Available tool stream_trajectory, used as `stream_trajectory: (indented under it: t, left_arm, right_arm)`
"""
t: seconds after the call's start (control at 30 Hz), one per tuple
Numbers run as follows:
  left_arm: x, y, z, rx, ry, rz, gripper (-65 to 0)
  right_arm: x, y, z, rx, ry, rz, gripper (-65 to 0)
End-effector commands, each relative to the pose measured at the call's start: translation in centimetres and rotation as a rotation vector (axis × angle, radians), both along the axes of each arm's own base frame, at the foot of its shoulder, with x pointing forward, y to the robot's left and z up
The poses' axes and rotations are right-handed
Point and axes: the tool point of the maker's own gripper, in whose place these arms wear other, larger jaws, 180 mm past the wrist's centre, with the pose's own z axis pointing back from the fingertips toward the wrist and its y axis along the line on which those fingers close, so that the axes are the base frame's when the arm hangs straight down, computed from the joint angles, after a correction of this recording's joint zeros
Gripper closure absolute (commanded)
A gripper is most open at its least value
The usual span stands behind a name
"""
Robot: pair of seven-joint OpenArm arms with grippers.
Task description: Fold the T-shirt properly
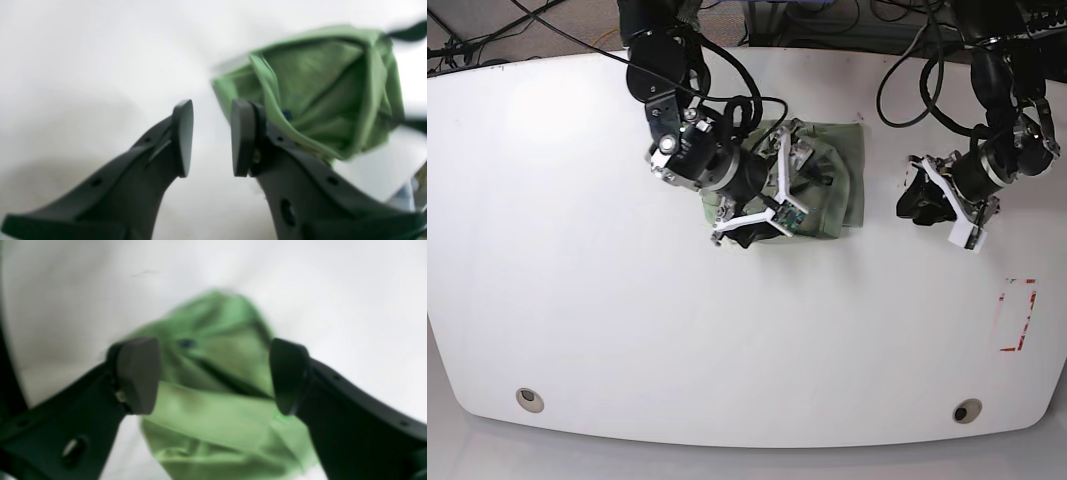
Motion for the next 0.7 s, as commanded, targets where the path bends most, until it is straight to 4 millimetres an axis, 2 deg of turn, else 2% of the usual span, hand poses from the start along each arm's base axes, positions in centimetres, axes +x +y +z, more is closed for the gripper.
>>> stream_trajectory:
  t: [0.0, 0.1, 0.17, 0.23, 0.3, 0.37, 0.5, 0.57, 0.67]
  left_arm:
    - [0.4, -3.4, 1.9, -0.027, -0.068, -0.100, -17.2]
    - [-0.3, -5.9, 2.1, -0.029, -0.072, -0.178, -17.2]
    - [-0.6, -7.0, 1.8, -0.034, -0.065, -0.213, -17.2]
    - [-0.7, -9.2, 1.9, -0.063, -0.067, -0.257, -17.2]
    - [-0.9, -10.6, 1.9, -0.063, -0.071, -0.284, -17.2]
    - [-2.1, -12.2, 1.1, -0.044, -0.054, -0.315, -17.2]
    - [-2.7, -14.1, -0.1, 0.021, -0.041, -0.355, -17.2]
    - [-3.1, -15.0, -0.4, 0.052, -0.041, -0.384, -17.2]
    - [-4.8, -14.8, -2.0, 0.091, 0.004, -0.403, -17.2]
  right_arm:
    - [2.4, -2.8, 1.6, 0.042, -0.045, -0.105, -38.7]
    - [3.9, -5.7, 1.9, 0.059, -0.049, -0.198, -32.3]
    - [4.6, -6.7, 2.1, 0.059, -0.055, -0.226, -28.7]
    - [5.7, -8.3, 1.0, 0.021, -0.037, -0.240, -23.8]
    - [6.2, -9.2, 0.3, -0.005, -0.023, -0.242, -20.9]
    - [6.2, -10.1, -0.6, -0.032, -0.005, -0.246, -18.4]
    - [6.3, -10.3, -3.1, -0.042, 0.067, -0.246, -17.8]
    - [6.9, -10.0, -3.3, -0.028, 0.070, -0.241, -17.8]
    - [6.3, -9.8, -4.5, -0.022, 0.105, -0.238, -17.6]
